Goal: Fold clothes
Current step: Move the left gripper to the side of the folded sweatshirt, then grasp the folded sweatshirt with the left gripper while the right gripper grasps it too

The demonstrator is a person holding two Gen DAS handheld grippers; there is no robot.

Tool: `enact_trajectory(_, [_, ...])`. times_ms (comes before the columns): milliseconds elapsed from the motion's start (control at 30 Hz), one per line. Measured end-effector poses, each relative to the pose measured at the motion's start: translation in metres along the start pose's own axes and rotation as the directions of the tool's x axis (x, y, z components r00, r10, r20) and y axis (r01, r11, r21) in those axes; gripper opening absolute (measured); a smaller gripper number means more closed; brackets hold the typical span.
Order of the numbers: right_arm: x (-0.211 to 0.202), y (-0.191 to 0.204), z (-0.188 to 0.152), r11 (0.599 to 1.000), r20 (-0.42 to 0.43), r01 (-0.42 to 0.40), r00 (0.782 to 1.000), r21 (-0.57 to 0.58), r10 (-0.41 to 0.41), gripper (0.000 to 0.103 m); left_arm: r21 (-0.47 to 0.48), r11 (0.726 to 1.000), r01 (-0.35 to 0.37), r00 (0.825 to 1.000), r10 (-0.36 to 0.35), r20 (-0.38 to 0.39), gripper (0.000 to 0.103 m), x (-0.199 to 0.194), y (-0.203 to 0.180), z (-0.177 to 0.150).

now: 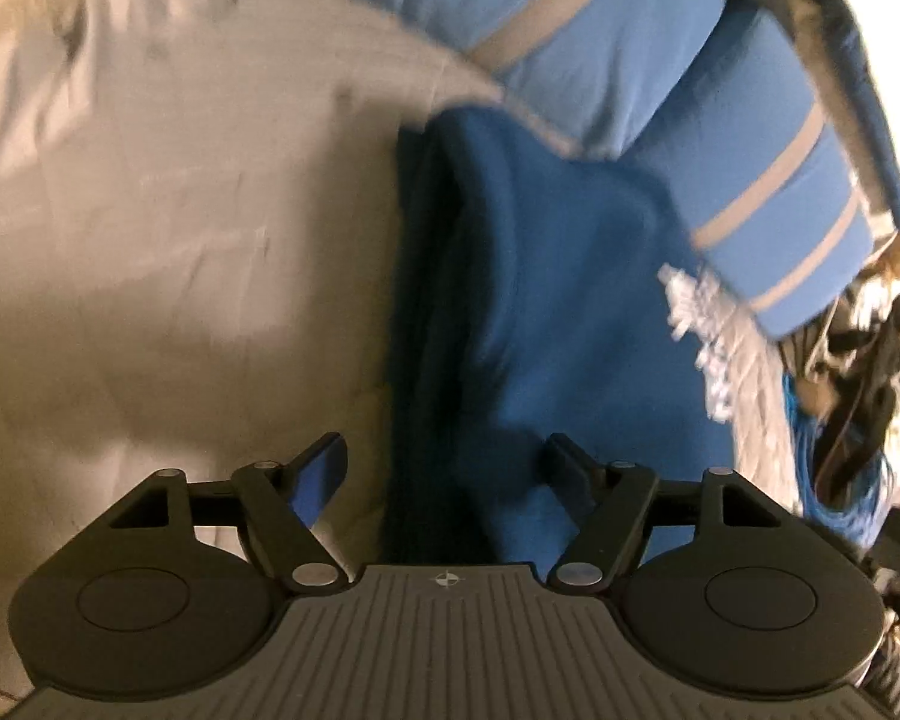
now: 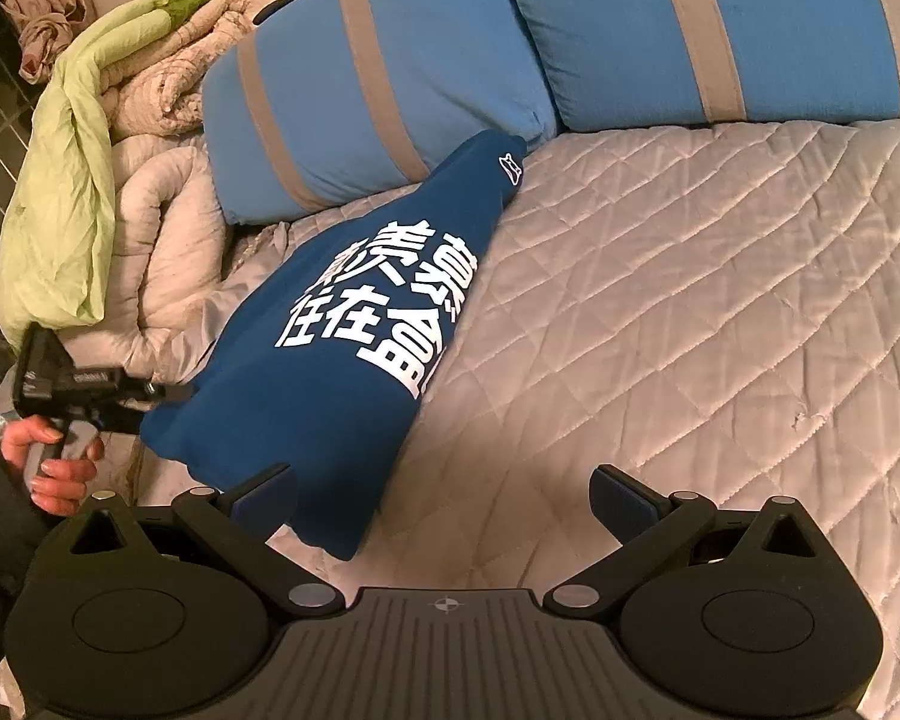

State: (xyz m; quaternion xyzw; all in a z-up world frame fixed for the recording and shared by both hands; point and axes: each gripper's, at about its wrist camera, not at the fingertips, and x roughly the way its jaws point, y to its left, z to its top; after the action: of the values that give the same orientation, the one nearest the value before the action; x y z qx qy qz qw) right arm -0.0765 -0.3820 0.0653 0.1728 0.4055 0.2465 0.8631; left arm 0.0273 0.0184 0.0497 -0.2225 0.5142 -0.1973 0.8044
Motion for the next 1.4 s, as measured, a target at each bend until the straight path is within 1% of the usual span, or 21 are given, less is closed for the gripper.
enact_trajectory(100, [0.001,-0.002,0.000,1.000,-0.003,0.002,1.000,0.008,-0.002,0.103,-0.052,0.997,0.063,0.998,-0.064,-0.010,0.072,0.009,0.017,-0.005])
enact_trajectory(233, [0.003,-0.003,0.001,1.000,-0.015,0.004,1.000,0.015,-0.004,0.103,-0.108,0.982,0.152,0.988,-0.153,0.006,0.072,0.011,0.031,-0.009])
enact_trajectory(333, [0.005,-0.002,0.001,1.000,-0.023,0.006,1.000,0.015,-0.006,0.103,-0.152,0.963,0.222,0.975,-0.224,0.003,0.071,0.014,0.039,-0.012])
enact_trajectory(433, [0.007,-0.003,0.002,1.000,-0.033,0.003,0.999,0.025,-0.002,0.103,-0.228,0.927,0.296,0.953,-0.304,0.000,0.071,0.021,0.047,-0.015])
enact_trajectory(500, [0.010,-0.004,0.004,0.999,-0.045,0.002,0.999,0.033,0.000,0.103,-0.239,0.919,0.314,0.946,-0.325,-0.009,0.070,0.026,0.047,-0.013])
enact_trajectory(533, [0.011,-0.005,0.004,0.999,-0.051,0.003,0.999,0.036,-0.001,0.103,-0.243,0.916,0.319,0.943,-0.332,-0.015,0.068,0.029,0.046,-0.012])
enact_trajectory(567, [0.012,-0.005,0.005,0.999,-0.054,0.004,0.999,0.037,-0.002,0.103,-0.256,0.912,0.320,0.942,-0.336,-0.021,0.054,0.032,0.048,-0.011])
enact_trajectory(600, [0.013,-0.005,0.005,0.999,-0.057,0.006,0.998,0.037,-0.004,0.103,-0.280,0.903,0.326,0.938,-0.347,-0.025,0.044,0.035,0.051,-0.011])
enact_trajectory(633, [0.013,-0.004,0.005,0.999,-0.059,0.009,0.998,0.037,-0.007,0.103,-0.301,0.891,0.339,0.932,-0.362,-0.023,0.041,0.039,0.053,-0.012])
enact_trajectory(667, [0.013,-0.004,0.006,0.999,-0.061,0.013,0.998,0.036,-0.011,0.103,-0.304,0.887,0.348,0.929,-0.370,-0.015,0.037,0.041,0.055,-0.014])
enact_trajectory(733, [0.014,-0.003,0.007,0.999,-0.064,0.017,0.998,0.031,-0.015,0.103,-0.283,0.893,0.349,0.931,-0.365,-0.002,0.035,0.039,0.054,-0.018])
enact_trajectory(833, [0.017,0.000,0.013,1.000,-0.067,0.018,0.998,0.017,-0.017,0.103,-0.240,0.913,0.331,0.942,-0.336,0.019,0.034,0.033,0.050,-0.022])
enact_trajectory(967, [0.029,0.003,0.035,1.000,-0.072,-0.003,0.997,0.025,0.005,0.103,-0.183,0.937,0.298,0.954,-0.296,0.038,0.033,0.028,0.042,-0.025])
enact_trajectory(1033, [0.037,0.004,0.049,0.999,-0.066,-0.027,0.997,0.042,0.030,0.103,-0.172,0.941,0.291,0.957,-0.287,0.045,0.033,0.027,0.041,-0.026])
enact_trajectory(1133, [0.052,0.006,0.074,0.998,-0.051,-0.043,0.998,0.045,0.045,0.103,-0.164,0.944,0.287,0.958,-0.282,0.056,0.033,0.026,0.040,-0.028])
enact_trajectory(1400, [0.114,-0.004,0.124,0.997,-0.027,-0.043,0.999,0.069,0.045,0.103,-0.126,0.955,0.268,0.963,-0.261,0.068,0.033,0.026,0.035,-0.030])
